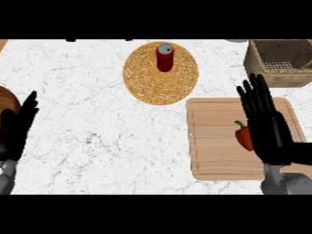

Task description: Pick the bell pepper from the cutting board and place it in the basket

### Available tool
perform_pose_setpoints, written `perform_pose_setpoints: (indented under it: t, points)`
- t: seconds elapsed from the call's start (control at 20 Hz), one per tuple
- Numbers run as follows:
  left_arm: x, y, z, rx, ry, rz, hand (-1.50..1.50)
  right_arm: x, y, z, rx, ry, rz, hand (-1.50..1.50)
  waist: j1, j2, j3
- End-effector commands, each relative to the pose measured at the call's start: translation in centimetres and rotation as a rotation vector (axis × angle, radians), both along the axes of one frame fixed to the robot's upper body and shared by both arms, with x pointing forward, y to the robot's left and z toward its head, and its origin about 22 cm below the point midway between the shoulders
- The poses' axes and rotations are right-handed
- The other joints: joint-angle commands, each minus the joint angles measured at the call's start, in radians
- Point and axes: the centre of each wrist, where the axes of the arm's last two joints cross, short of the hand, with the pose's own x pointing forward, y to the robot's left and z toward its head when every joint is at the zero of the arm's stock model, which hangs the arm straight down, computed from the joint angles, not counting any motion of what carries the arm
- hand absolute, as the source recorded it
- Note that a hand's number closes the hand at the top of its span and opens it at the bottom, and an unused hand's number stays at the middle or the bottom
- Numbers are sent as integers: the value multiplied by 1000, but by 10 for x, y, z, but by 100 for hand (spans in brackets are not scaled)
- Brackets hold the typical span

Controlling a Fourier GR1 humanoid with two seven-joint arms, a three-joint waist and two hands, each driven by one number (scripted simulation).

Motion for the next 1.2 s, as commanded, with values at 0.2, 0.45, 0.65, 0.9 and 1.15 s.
perform_pose_setpoints:
  t: [0.2, 0.45, 0.65, 0.9, 1.15]
  points:
    - [24, -36, 21, -45, -100, -133, 0, 31, -61, -3, 92, -116, 417, 150, 44, 12, 5]
    - [15, -47, 5, -104, -32, -160, 0, 22, -49, 11, 221, -579, 647, -150, 17, -7, 4]
    - [17, -43, -1, -104, -36, -158, 0, -1, -86, -18, 20, -588, 453, -150, 10, -12, -4]
    - [21, -36, 3, -104, -27, -142, 0, 5, -160, 58, -559, -494, 299, -150, -12, -16, -7]
    - [23, -43, 4, -99, -31, -159, 0, 6, -216, 124, -981, -403, 388, -150, 14, -7, -5]
